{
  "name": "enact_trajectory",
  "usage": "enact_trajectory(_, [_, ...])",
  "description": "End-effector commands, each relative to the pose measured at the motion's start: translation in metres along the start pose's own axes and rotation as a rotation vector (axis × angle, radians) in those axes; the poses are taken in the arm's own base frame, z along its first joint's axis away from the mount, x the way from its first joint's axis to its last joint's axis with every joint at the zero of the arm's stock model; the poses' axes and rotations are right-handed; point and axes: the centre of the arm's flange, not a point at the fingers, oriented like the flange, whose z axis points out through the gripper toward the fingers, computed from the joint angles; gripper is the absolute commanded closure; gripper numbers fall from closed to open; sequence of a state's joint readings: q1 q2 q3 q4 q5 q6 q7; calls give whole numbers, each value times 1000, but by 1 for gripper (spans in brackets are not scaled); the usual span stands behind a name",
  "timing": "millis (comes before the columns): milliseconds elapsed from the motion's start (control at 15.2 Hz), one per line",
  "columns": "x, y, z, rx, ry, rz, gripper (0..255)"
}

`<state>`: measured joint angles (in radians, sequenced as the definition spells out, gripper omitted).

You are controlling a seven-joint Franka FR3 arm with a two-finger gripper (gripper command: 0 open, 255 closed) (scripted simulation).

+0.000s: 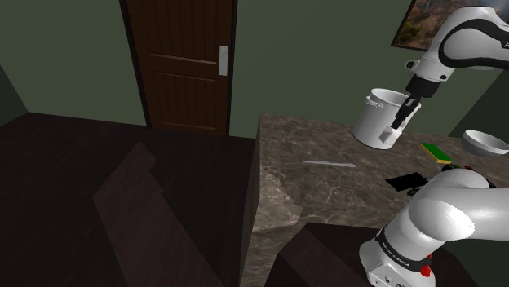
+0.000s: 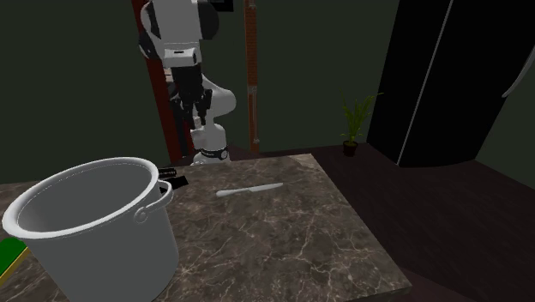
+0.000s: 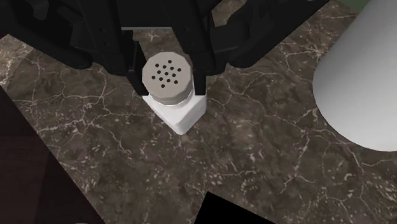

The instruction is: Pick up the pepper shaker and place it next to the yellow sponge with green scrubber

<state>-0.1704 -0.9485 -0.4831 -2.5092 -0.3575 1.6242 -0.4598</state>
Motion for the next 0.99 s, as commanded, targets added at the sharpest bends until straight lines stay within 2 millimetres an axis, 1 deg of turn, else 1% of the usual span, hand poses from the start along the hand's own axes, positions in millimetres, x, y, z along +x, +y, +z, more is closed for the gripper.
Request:
enact_trajectory(0, [-16, 25, 0, 0, -1, -1, 255])
enact_trajectory(924, [-125, 174, -7, 0, -1, -1, 255])
